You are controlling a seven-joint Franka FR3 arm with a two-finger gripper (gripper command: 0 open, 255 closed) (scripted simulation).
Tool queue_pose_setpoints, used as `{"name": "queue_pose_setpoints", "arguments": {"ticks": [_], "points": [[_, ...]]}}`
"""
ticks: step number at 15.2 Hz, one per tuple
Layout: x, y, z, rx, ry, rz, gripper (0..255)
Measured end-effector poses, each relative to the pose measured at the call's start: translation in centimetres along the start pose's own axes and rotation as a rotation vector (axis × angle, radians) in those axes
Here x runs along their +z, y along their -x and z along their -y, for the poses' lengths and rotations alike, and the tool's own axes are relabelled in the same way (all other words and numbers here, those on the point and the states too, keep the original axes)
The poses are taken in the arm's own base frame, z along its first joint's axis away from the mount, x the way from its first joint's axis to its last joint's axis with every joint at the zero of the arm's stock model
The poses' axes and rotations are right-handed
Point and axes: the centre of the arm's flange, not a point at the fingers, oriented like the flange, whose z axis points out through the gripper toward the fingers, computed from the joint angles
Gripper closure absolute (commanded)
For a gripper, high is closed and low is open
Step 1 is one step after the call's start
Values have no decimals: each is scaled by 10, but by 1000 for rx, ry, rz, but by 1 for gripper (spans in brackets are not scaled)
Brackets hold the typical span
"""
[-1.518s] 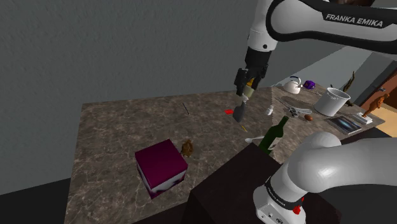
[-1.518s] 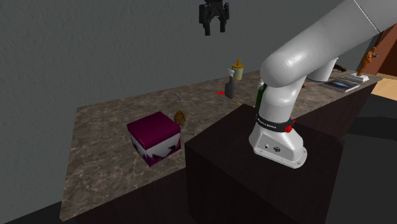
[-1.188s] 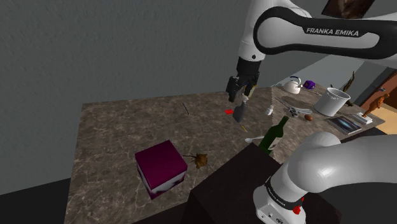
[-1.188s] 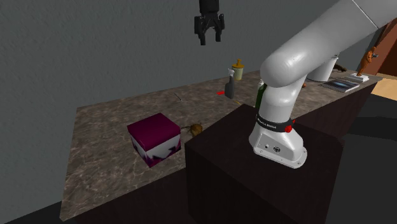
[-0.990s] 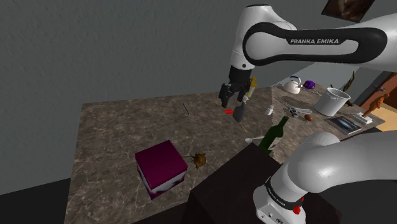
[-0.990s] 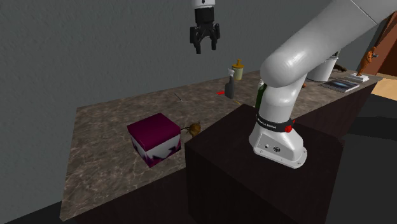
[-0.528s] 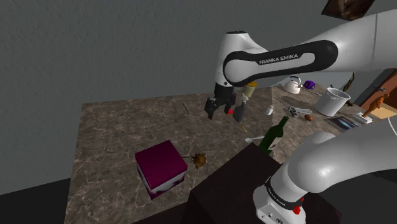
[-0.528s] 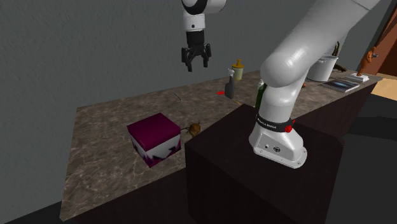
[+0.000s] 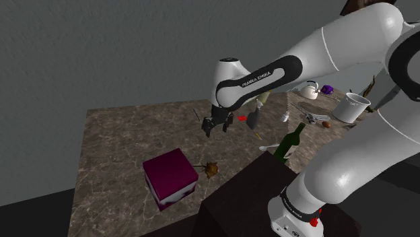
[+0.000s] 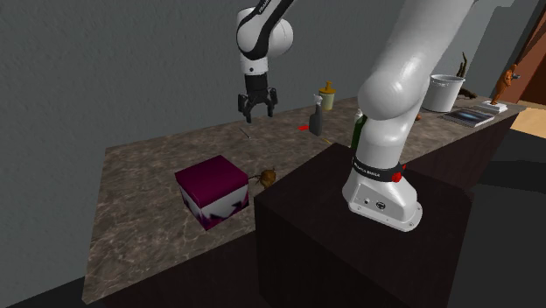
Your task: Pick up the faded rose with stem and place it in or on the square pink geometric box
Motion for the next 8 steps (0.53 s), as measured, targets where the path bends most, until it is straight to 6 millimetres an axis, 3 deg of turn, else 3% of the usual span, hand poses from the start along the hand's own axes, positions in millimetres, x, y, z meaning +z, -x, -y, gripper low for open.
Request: {"name": "queue_pose_setpoints", "arguments": {"ticks": [8], "points": [[93,-45,25,54,-22,11,0]]}}
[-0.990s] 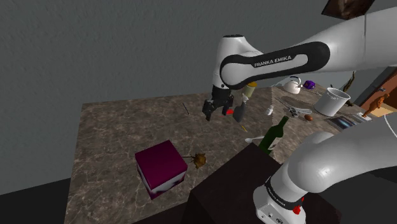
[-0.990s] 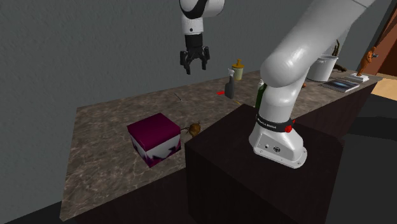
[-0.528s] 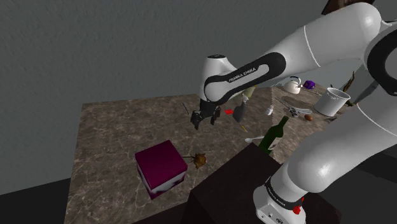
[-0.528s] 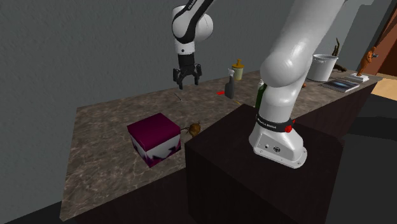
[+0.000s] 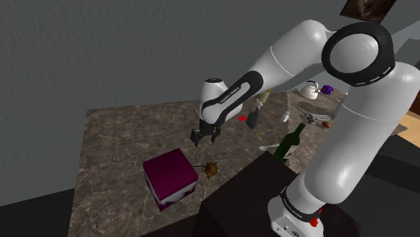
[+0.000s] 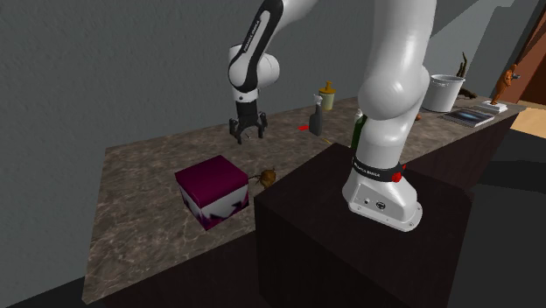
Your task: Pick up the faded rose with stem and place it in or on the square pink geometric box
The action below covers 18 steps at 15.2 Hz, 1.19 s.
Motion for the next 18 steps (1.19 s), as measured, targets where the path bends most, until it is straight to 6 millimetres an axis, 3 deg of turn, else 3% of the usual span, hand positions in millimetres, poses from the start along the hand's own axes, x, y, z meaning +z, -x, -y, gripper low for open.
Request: {"name": "queue_pose_setpoints", "arguments": {"ticks": [5,11,18], "points": [[48,-23,17,27,-11,5,0],[80,-25,18,30,-12,6,0],[88,-24,19,30,-12,5,0]]}}
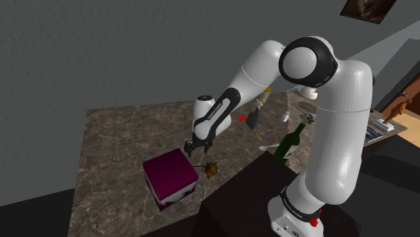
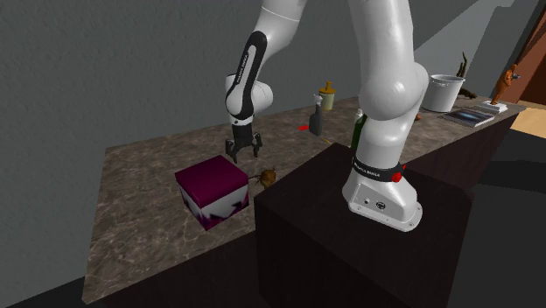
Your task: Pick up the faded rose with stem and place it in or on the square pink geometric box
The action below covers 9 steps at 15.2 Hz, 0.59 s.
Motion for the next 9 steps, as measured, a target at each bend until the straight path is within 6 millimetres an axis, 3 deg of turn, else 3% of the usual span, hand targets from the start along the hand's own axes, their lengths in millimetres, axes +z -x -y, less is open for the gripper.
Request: {"name": "queue_pose_setpoints", "arguments": {"ticks": [1,9], "points": [[0,0,0,0,0,0,255],[0,0,0,0,0,0,255]]}}
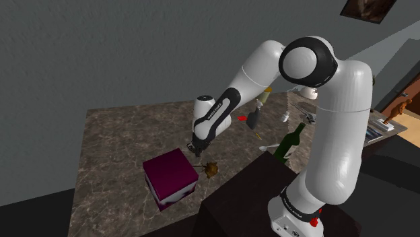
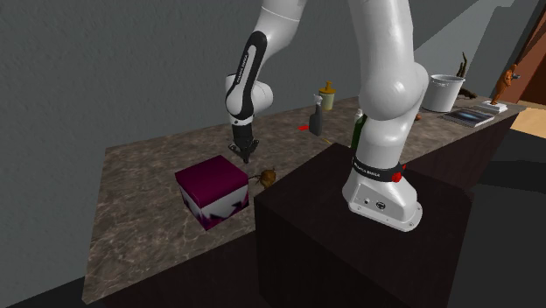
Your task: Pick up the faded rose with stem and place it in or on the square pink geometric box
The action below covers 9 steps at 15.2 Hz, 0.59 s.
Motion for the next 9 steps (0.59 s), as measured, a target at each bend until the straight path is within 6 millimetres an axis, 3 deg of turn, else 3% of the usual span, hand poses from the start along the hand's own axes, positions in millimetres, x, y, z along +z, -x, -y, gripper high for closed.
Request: {"name": "queue_pose_setpoints", "arguments": {"ticks": [1,2,4,9], "points": [[0,0,0,0,0,0,255],[0,0,0,0,0,0,0],[4,4,-5,-33,-5,-8,0],[41,32,-59,-377,-62,-99,0]]}}
